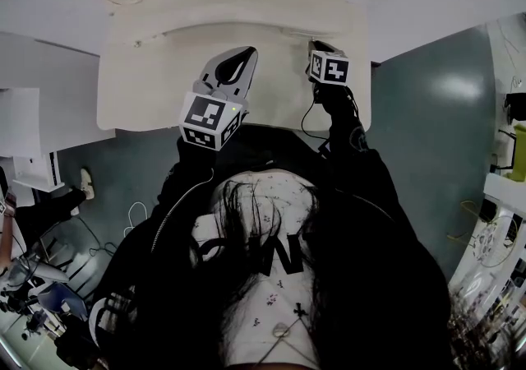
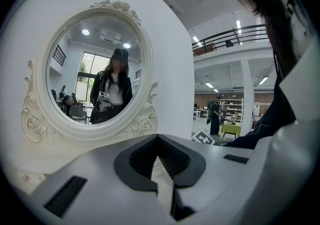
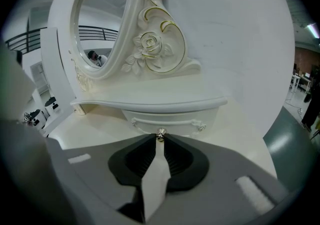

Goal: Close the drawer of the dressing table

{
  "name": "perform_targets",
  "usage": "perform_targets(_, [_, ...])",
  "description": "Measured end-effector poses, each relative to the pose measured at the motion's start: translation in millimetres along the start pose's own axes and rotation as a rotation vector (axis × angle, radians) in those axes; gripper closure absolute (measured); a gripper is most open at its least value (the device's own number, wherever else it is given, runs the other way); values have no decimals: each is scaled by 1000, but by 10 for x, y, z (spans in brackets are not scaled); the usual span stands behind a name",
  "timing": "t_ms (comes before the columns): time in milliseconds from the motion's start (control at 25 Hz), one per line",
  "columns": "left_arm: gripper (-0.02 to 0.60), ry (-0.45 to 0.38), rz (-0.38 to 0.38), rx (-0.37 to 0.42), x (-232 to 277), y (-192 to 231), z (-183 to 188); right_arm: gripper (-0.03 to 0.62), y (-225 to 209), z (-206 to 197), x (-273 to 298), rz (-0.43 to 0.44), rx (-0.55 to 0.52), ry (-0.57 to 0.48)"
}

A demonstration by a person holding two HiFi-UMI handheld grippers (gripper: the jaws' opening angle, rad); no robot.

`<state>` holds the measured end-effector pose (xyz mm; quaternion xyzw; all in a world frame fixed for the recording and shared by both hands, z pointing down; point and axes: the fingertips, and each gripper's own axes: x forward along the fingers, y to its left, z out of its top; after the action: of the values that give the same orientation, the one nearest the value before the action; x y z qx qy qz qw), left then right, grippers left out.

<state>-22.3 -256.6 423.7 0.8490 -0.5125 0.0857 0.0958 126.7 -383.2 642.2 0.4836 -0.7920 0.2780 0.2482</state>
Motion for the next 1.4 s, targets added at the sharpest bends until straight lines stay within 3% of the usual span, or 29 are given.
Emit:
perform_targets(1160, [581, 26, 34, -14, -80, 31, -89, 530, -24, 64, 25, 27, 85, -18])
perform_targets(1400, [581, 30, 49, -26, -150, 32, -157, 530, 52, 74, -178, 60, 86, -74])
